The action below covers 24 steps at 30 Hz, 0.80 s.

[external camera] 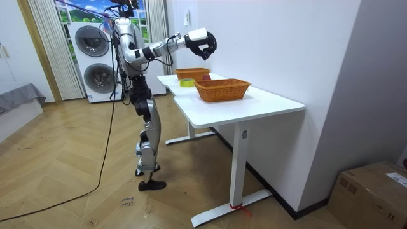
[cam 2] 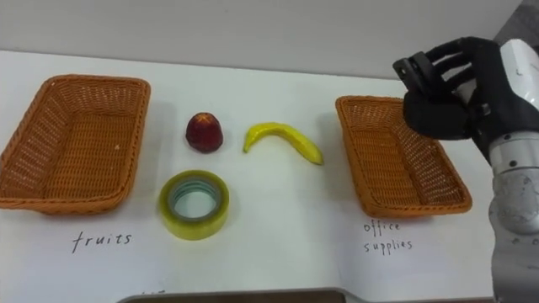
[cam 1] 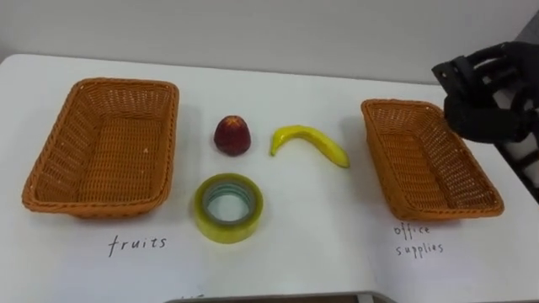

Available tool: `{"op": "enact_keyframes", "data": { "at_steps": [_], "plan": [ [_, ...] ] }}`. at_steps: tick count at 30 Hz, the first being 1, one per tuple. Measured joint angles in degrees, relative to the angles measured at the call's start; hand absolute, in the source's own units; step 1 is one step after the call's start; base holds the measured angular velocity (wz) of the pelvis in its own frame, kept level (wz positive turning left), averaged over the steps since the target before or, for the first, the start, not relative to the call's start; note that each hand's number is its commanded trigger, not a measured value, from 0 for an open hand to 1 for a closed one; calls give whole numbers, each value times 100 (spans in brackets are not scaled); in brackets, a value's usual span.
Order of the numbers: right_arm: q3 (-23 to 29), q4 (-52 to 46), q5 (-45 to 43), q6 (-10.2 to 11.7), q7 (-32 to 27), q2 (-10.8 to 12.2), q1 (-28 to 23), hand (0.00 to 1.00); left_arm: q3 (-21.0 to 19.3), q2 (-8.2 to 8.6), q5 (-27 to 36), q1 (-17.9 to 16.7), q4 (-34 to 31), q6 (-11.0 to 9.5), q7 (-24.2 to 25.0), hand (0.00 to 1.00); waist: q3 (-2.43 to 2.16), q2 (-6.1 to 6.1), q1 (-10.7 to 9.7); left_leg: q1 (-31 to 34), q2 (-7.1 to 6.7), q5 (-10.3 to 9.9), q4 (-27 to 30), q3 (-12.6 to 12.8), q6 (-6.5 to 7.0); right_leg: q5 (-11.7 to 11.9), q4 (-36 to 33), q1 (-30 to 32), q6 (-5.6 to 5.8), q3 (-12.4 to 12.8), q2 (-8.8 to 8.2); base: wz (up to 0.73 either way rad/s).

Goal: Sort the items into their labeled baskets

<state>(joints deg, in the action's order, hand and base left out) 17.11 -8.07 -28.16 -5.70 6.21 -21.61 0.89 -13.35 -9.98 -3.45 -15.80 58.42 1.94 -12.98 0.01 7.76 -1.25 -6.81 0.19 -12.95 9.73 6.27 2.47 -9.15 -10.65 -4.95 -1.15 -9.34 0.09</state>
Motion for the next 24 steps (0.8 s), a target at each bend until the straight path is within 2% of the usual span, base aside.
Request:
{"op": "enact_keyframes", "data": {
  "at_steps": [10,15,20,24],
  "plan": [
    [-10,538,120,-9,0,0,-246,100,3,-1,-2,47,-3,0,-5,0,5,-10,47,-2,5,1,-8,3,-1,0,3,21,0,1,3,0],
    [-15,751,107,-11,4,1,-317,100,6,9,0,89,3,0,-42,0,10,-65,170,-4,5,0,-34,30,0,0,2,33,0,48,10,-3],
    [-31,781,56,-12,23,1,-323,100,7,32,0,59,7,14,-53,0,3,-165,184,2,6,0,-34,48,0,0,2,40,0,65,2,0],
    [-87,831,40,-15,23,1,-323,100,15,32,5,56,5,18,-55,0,-2,-191,182,10,5,0,-22,48,-1,0,3,39,0,66,0,0]
  ]
}}
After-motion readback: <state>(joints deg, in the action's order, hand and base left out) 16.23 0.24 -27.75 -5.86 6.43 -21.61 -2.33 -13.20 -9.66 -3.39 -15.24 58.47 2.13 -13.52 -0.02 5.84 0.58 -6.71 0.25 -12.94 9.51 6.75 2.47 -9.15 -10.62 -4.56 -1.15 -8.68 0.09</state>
